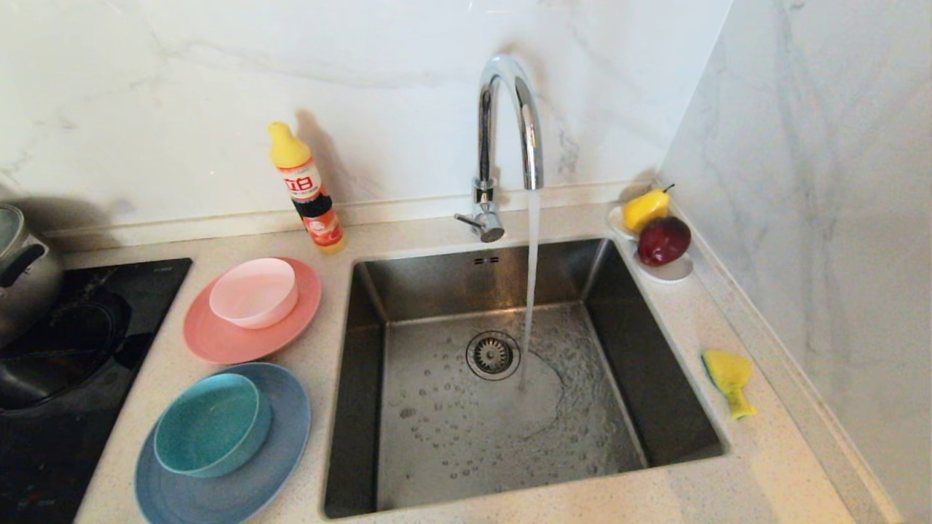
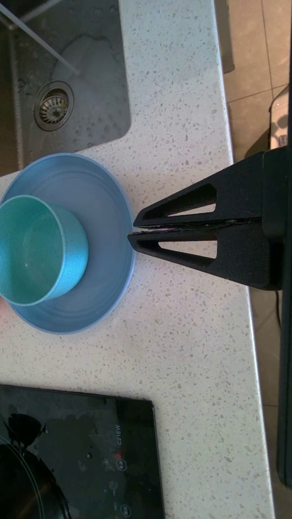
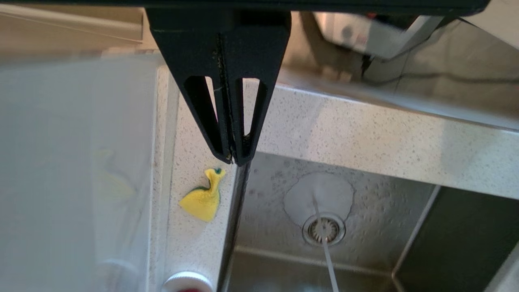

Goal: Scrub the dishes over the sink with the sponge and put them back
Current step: Pick up a bowl and the sponge

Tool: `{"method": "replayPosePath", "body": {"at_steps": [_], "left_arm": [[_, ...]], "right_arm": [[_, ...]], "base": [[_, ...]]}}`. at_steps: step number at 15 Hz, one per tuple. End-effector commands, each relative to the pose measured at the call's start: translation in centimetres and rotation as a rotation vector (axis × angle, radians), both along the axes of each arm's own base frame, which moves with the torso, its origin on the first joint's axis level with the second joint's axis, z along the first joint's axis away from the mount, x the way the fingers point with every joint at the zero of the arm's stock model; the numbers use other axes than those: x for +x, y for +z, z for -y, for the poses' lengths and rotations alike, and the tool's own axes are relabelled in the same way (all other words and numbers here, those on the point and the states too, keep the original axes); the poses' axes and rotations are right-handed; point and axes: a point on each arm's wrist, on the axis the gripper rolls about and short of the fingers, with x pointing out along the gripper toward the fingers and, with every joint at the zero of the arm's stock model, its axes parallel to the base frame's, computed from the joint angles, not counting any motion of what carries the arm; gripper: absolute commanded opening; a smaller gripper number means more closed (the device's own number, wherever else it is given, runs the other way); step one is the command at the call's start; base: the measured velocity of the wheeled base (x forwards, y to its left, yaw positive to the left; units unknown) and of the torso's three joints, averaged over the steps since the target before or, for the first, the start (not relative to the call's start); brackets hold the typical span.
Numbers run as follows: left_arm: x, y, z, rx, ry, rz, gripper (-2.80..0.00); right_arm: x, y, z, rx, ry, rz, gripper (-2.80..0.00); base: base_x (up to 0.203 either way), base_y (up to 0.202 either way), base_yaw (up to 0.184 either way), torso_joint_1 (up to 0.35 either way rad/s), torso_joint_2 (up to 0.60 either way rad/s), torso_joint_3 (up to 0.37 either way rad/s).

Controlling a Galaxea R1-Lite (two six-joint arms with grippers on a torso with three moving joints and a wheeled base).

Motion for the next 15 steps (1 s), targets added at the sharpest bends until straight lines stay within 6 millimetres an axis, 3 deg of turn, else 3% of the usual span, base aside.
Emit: {"method": "replayPosePath", "body": {"at_steps": [1, 4, 7, 11, 13, 14, 15], "left_arm": [[0.0, 0.0, 0.0, 0.000, -0.001, -0.005, -2.80], [0.0, 0.0, 0.0, 0.000, -0.001, -0.005, -2.80], [0.0, 0.0, 0.0, 0.000, 0.000, -0.005, -2.80], [0.0, 0.0, 0.0, 0.000, 0.000, -0.005, -2.80], [0.0, 0.0, 0.0, 0.000, -0.001, -0.005, -2.80], [0.0, 0.0, 0.0, 0.000, 0.000, -0.005, -2.80], [0.0, 0.0, 0.0, 0.000, -0.001, -0.005, -2.80]], "right_arm": [[4.3, 1.4, 0.0, -0.001, 0.007, -0.164, -2.80], [9.6, 1.6, -0.1, -0.005, 0.008, -0.348, -2.80], [13.5, 0.0, -0.7, -0.030, 0.015, -0.514, -2.80], [16.9, -2.5, -1.4, -0.044, -0.031, -0.673, -2.80], [18.2, -4.8, -1.5, -0.058, -0.062, -0.733, -2.80], [18.7, -6.1, -1.5, -0.068, -0.081, -0.735, 0.00], [19.2, -7.0, -1.5, -0.074, -0.098, -0.729, 0.00]], "base": [[0.000, 0.000, 0.000, 0.000, 0.00, 0.000], [0.000, 0.000, 0.000, 0.000, 0.00, 0.000], [0.000, 0.000, 0.000, 0.000, 0.00, 0.000], [0.000, 0.000, 0.000, 0.000, 0.00, 0.000], [0.000, 0.000, 0.000, 0.000, 0.00, 0.000], [0.000, 0.000, 0.000, 0.000, 0.00, 0.000], [0.000, 0.000, 0.000, 0.000, 0.00, 0.000]]}}
